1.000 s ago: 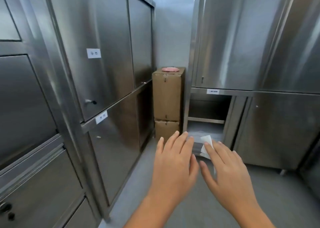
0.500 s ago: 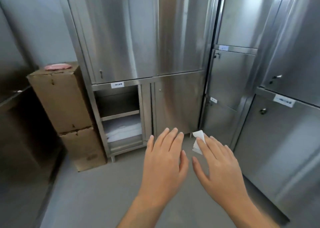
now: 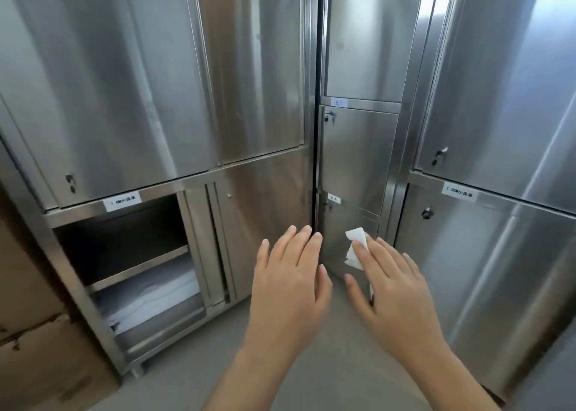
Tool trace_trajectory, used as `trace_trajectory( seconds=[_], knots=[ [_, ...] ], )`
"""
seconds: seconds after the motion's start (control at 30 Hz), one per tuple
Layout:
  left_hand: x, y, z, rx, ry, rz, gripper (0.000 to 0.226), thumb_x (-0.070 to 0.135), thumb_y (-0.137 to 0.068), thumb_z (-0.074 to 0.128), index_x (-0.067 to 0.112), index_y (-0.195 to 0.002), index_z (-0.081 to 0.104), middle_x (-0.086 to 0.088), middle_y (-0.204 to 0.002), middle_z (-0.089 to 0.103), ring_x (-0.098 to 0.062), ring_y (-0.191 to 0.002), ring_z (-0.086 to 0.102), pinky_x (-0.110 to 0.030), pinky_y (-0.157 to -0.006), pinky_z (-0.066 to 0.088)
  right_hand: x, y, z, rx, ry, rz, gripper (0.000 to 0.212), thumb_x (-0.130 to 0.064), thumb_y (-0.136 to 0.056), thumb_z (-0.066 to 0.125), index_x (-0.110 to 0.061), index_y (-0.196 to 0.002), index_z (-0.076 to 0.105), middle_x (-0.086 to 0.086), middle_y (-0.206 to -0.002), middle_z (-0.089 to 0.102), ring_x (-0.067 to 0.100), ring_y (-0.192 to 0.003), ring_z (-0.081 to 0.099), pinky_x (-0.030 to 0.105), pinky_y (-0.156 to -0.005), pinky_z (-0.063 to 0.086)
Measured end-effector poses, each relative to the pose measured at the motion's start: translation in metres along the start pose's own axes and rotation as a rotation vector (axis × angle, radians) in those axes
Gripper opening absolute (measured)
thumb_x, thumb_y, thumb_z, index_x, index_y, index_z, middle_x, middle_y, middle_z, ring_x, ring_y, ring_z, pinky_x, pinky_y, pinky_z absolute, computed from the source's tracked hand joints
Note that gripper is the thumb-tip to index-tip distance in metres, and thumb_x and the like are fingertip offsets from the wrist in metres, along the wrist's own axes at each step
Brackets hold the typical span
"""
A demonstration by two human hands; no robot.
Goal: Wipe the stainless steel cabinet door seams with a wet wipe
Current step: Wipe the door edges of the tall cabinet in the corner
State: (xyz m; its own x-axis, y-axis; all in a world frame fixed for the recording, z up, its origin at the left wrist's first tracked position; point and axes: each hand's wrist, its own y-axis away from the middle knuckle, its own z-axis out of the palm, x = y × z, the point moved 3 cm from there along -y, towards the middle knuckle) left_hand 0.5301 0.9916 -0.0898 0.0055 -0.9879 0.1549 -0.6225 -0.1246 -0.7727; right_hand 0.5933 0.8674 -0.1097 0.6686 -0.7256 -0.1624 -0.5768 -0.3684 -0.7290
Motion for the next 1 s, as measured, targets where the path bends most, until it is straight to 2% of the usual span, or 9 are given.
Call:
trace_trajectory(
  seconds=[0.07, 0.23, 0.37, 0.8, 1.0],
  knots=[
    [-0.015, -0.02, 0.01, -0.003, 0.02, 0.021, 0.043, 0.025, -0.081, 0.04, 0.008, -0.11, 0.067, -0.004, -0.117, 0.064, -0.023, -0.113, 0.058, -0.053, -0.093, 0.04, 0.002, -0.017, 0.011, 0.013, 0.016, 0.025, 0.052, -0.037, -0.083, 0.041, -0.002, -0.111, 0.067, 0.012, -0.116, 0.065, 0.033, -0.107, 0.062, 0.053, -0.084, 0.048],
    [-0.03, -0.054, 0.038, 0.014, 0.076, 0.075, 0.037, 0.019, -0.077, 0.057, 0.007, -0.11, 0.067, -0.005, -0.117, 0.065, -0.024, -0.113, 0.058, -0.053, -0.093, 0.039, 0.013, -0.046, 0.029, 0.033, 0.056, 0.081, 0.053, -0.037, -0.083, 0.04, -0.003, -0.113, 0.066, 0.011, -0.119, 0.064, 0.033, -0.11, 0.06, 0.054, -0.086, 0.047],
    [-0.035, -0.078, 0.06, -0.012, 0.129, 0.107, 0.044, 0.027, -0.082, 0.039, 0.009, -0.112, 0.066, -0.003, -0.119, 0.064, -0.023, -0.114, 0.057, -0.052, -0.094, 0.039, 0.024, -0.067, 0.042, 0.047, 0.078, 0.102, 0.053, -0.037, -0.083, 0.04, -0.003, -0.114, 0.066, 0.01, -0.118, 0.064, 0.032, -0.109, 0.061, 0.054, -0.086, 0.048],
    [-0.046, -0.171, 0.173, -0.04, 0.149, 0.14, 0.045, 0.027, -0.082, 0.037, 0.008, -0.112, 0.066, -0.004, -0.118, 0.064, -0.023, -0.114, 0.058, -0.051, -0.094, 0.04, 0.113, -0.154, 0.117, 0.057, 0.109, 0.105, 0.053, -0.037, -0.084, 0.039, -0.002, -0.116, 0.064, 0.012, -0.12, 0.063, 0.033, -0.111, 0.059, 0.054, -0.087, 0.049],
    [-0.056, -0.234, 0.227, 0.006, 0.097, 0.125, 0.037, 0.018, -0.075, 0.057, 0.007, -0.109, 0.067, -0.006, -0.116, 0.065, -0.024, -0.112, 0.059, -0.053, -0.092, 0.042, 0.158, -0.219, 0.155, 0.092, 0.112, 0.061, 0.052, -0.036, -0.084, 0.04, -0.003, -0.114, 0.066, 0.012, -0.12, 0.063, 0.033, -0.111, 0.06, 0.053, -0.088, 0.046]
  ],
)
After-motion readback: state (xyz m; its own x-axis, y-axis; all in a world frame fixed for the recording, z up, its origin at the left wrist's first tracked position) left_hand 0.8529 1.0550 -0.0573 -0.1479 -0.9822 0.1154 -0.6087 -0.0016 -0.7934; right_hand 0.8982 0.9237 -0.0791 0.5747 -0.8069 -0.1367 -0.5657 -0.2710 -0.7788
